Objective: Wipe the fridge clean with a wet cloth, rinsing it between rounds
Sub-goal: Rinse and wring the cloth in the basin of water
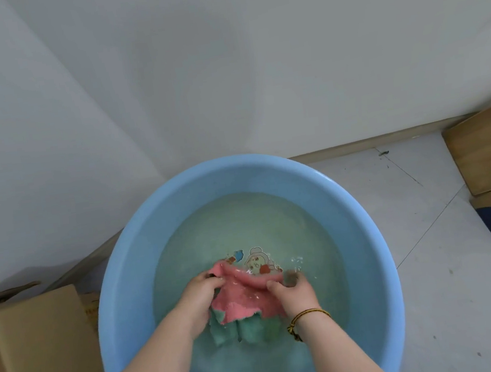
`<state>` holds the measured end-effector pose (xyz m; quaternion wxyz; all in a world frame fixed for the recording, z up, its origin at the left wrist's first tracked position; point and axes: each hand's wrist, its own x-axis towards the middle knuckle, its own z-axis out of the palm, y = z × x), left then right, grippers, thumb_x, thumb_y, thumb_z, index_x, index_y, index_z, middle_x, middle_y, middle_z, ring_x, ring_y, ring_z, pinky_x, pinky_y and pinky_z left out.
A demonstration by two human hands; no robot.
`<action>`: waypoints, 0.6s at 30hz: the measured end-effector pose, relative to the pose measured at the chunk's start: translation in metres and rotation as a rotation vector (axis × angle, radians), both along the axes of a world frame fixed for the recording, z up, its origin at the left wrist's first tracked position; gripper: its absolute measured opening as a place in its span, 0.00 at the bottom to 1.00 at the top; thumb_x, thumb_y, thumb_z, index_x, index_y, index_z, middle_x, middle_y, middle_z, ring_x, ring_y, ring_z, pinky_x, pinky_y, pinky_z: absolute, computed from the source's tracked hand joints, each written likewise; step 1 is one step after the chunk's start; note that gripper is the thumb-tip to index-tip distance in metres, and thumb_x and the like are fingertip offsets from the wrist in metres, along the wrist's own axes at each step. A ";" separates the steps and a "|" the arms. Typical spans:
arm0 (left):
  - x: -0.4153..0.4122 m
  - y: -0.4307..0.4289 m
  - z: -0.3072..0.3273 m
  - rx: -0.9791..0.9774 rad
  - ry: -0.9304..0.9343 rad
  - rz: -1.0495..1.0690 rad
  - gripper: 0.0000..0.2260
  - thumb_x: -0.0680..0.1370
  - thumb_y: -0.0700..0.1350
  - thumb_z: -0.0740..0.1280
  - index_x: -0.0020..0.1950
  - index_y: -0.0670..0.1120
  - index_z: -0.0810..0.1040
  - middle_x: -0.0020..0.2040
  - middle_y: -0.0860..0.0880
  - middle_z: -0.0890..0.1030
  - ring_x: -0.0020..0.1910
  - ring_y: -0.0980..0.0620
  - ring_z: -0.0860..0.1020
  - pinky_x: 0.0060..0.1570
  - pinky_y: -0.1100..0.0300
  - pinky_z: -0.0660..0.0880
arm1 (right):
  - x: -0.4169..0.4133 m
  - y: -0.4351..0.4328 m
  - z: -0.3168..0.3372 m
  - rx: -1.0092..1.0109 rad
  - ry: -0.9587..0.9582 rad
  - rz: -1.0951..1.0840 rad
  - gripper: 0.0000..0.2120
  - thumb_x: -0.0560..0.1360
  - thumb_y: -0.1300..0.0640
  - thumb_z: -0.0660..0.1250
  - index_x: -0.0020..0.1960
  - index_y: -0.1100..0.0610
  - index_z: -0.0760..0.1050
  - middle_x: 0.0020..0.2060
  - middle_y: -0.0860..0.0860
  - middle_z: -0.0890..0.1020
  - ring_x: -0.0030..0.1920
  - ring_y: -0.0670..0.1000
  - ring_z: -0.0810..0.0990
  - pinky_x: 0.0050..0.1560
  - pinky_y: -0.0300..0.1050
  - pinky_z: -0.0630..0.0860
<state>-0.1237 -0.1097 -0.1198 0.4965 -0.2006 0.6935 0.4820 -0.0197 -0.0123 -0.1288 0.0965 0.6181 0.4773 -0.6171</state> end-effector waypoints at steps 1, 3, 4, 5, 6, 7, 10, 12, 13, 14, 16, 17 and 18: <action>-0.001 0.000 0.002 0.041 -0.062 0.029 0.09 0.76 0.31 0.56 0.51 0.36 0.75 0.34 0.43 0.80 0.32 0.48 0.78 0.34 0.61 0.73 | 0.000 0.000 -0.002 -0.084 0.019 -0.027 0.13 0.73 0.63 0.66 0.57 0.63 0.73 0.49 0.58 0.78 0.49 0.56 0.77 0.46 0.44 0.73; 0.001 -0.002 0.007 0.085 -0.167 0.036 0.09 0.78 0.38 0.57 0.44 0.39 0.76 0.29 0.45 0.81 0.27 0.51 0.80 0.34 0.60 0.74 | 0.001 0.000 0.001 -0.199 0.048 -0.095 0.02 0.74 0.64 0.65 0.43 0.61 0.75 0.38 0.55 0.78 0.39 0.54 0.76 0.40 0.46 0.75; 0.001 -0.004 0.010 0.101 -0.180 0.024 0.09 0.79 0.41 0.59 0.43 0.41 0.76 0.30 0.46 0.82 0.27 0.51 0.80 0.34 0.61 0.76 | 0.000 -0.001 0.002 -0.219 0.074 -0.151 0.06 0.75 0.64 0.65 0.39 0.59 0.74 0.35 0.54 0.77 0.35 0.53 0.75 0.36 0.44 0.75; 0.004 -0.005 0.011 0.121 -0.171 0.010 0.09 0.78 0.43 0.61 0.43 0.41 0.77 0.34 0.45 0.83 0.30 0.51 0.81 0.35 0.61 0.77 | 0.001 -0.002 0.001 -0.216 0.112 -0.231 0.07 0.75 0.64 0.64 0.38 0.58 0.73 0.34 0.54 0.77 0.34 0.52 0.74 0.32 0.41 0.74; 0.005 -0.005 0.013 0.125 -0.132 0.004 0.08 0.77 0.44 0.62 0.44 0.41 0.77 0.38 0.43 0.83 0.34 0.49 0.81 0.39 0.60 0.78 | -0.001 -0.004 0.005 -0.212 0.160 -0.330 0.08 0.76 0.63 0.63 0.38 0.58 0.73 0.34 0.54 0.77 0.34 0.51 0.74 0.31 0.40 0.72; 0.007 -0.006 0.015 0.115 -0.080 0.021 0.07 0.76 0.44 0.63 0.45 0.41 0.77 0.42 0.43 0.83 0.38 0.48 0.81 0.46 0.57 0.77 | -0.002 -0.005 0.010 -0.198 0.221 -0.406 0.08 0.76 0.63 0.63 0.38 0.58 0.74 0.34 0.53 0.77 0.35 0.51 0.74 0.33 0.40 0.72; 0.018 -0.005 0.033 0.237 -0.004 0.060 0.11 0.75 0.46 0.63 0.53 0.42 0.79 0.49 0.45 0.83 0.48 0.48 0.80 0.58 0.52 0.74 | -0.005 -0.012 0.033 -0.017 0.412 -0.353 0.12 0.74 0.68 0.64 0.34 0.57 0.76 0.28 0.47 0.80 0.32 0.46 0.76 0.33 0.33 0.73; 0.029 0.001 0.051 0.390 -0.029 0.076 0.15 0.74 0.47 0.61 0.57 0.43 0.77 0.51 0.46 0.83 0.49 0.51 0.81 0.51 0.55 0.78 | -0.003 -0.023 0.048 0.201 0.516 -0.111 0.13 0.73 0.67 0.66 0.34 0.53 0.79 0.27 0.42 0.80 0.30 0.40 0.76 0.34 0.29 0.72; 0.033 0.002 0.059 0.430 -0.029 0.116 0.13 0.75 0.45 0.60 0.56 0.43 0.77 0.49 0.47 0.83 0.46 0.53 0.82 0.45 0.59 0.79 | -0.001 -0.029 0.051 0.352 0.587 0.056 0.09 0.72 0.63 0.65 0.38 0.53 0.81 0.31 0.39 0.80 0.34 0.38 0.77 0.38 0.28 0.72; 0.037 0.005 0.068 0.444 -0.019 0.165 0.11 0.76 0.43 0.60 0.54 0.42 0.76 0.44 0.47 0.84 0.42 0.53 0.82 0.38 0.61 0.80 | 0.003 -0.032 0.057 0.505 0.648 0.235 0.08 0.70 0.58 0.64 0.44 0.51 0.80 0.37 0.37 0.80 0.40 0.37 0.77 0.44 0.26 0.71; 0.041 0.008 0.078 0.420 0.012 0.261 0.06 0.76 0.42 0.60 0.48 0.42 0.75 0.36 0.46 0.83 0.36 0.49 0.81 0.30 0.60 0.78 | 0.014 -0.034 0.061 0.777 0.720 0.500 0.15 0.66 0.57 0.62 0.52 0.47 0.75 0.43 0.38 0.78 0.46 0.36 0.75 0.50 0.25 0.69; 0.041 0.009 0.084 0.413 0.020 0.294 0.05 0.76 0.43 0.60 0.46 0.43 0.74 0.34 0.45 0.82 0.34 0.48 0.81 0.30 0.59 0.78 | 0.020 -0.032 0.063 0.875 0.717 0.542 0.16 0.65 0.57 0.63 0.52 0.47 0.74 0.44 0.39 0.76 0.46 0.36 0.74 0.52 0.25 0.68; 0.040 0.011 0.090 0.413 0.020 0.311 0.07 0.77 0.44 0.60 0.46 0.43 0.74 0.33 0.45 0.82 0.32 0.49 0.81 0.32 0.57 0.78 | 0.024 -0.029 0.064 0.960 0.688 0.524 0.17 0.64 0.56 0.64 0.52 0.47 0.73 0.46 0.40 0.75 0.48 0.37 0.72 0.54 0.25 0.66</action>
